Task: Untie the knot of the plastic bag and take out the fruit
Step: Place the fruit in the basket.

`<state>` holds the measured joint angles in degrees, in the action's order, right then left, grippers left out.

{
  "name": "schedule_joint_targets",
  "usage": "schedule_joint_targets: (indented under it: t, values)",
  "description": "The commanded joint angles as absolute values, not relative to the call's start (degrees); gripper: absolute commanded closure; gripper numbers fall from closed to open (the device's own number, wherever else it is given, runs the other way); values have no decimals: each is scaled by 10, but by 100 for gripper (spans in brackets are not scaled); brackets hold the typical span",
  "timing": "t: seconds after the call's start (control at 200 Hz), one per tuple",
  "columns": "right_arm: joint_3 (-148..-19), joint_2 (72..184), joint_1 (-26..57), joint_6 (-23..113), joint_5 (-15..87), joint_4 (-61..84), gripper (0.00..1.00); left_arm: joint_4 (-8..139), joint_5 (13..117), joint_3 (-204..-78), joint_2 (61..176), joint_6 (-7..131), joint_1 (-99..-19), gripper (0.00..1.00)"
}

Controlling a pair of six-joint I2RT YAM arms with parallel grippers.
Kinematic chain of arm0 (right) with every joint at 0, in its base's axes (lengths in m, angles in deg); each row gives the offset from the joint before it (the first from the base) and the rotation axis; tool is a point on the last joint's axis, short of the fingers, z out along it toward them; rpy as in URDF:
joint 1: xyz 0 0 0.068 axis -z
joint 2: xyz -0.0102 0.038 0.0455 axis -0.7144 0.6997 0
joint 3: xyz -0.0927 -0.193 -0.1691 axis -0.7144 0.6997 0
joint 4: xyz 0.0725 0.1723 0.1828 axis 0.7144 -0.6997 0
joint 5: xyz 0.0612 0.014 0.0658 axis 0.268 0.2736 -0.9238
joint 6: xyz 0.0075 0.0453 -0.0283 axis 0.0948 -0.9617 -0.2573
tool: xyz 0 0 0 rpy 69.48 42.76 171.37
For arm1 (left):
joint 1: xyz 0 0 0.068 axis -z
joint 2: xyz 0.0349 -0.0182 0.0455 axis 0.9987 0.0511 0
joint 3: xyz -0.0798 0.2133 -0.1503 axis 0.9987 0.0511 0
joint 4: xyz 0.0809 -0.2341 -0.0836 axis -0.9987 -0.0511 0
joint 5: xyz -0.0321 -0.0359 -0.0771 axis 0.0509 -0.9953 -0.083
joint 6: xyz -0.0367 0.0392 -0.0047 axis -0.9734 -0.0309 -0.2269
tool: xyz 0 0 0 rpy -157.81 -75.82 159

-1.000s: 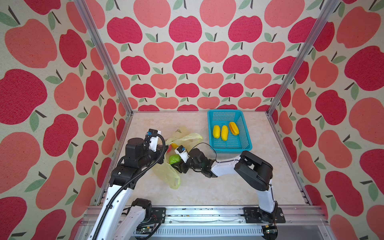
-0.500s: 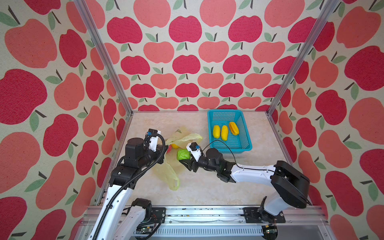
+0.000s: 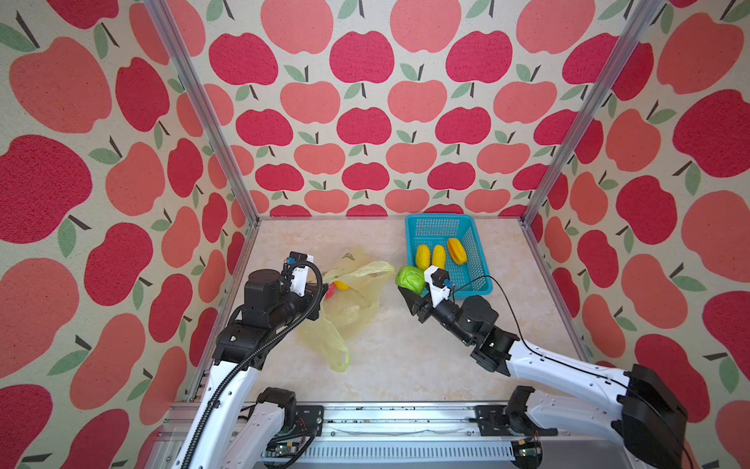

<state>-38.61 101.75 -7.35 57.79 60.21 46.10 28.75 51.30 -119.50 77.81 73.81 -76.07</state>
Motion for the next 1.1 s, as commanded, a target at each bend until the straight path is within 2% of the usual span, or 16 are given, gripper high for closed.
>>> schedule_joint_targets:
  t: [0.0,0.16,0.265,0.49,0.795,1.096]
  values:
    - [-381,999,-13,532,642,383,65,281,508,-1193,770,745,-764,100]
    - [-411,1026,93,441,638,276,64,281,504,-1193,770,745,-764,100]
    - [-447,1075,134,413,635,216,62,281,506,-1191,767,745,-764,100]
    - [-568,1210,158,425,653,79,62,281,506,-1192,770,745,-767,100]
    - [-720,1375,221,428,669,-35,62,281,506,-1192,767,745,-773,100]
    - [-795,1479,258,421,648,-69,59,281,503,-1193,769,744,-777,100]
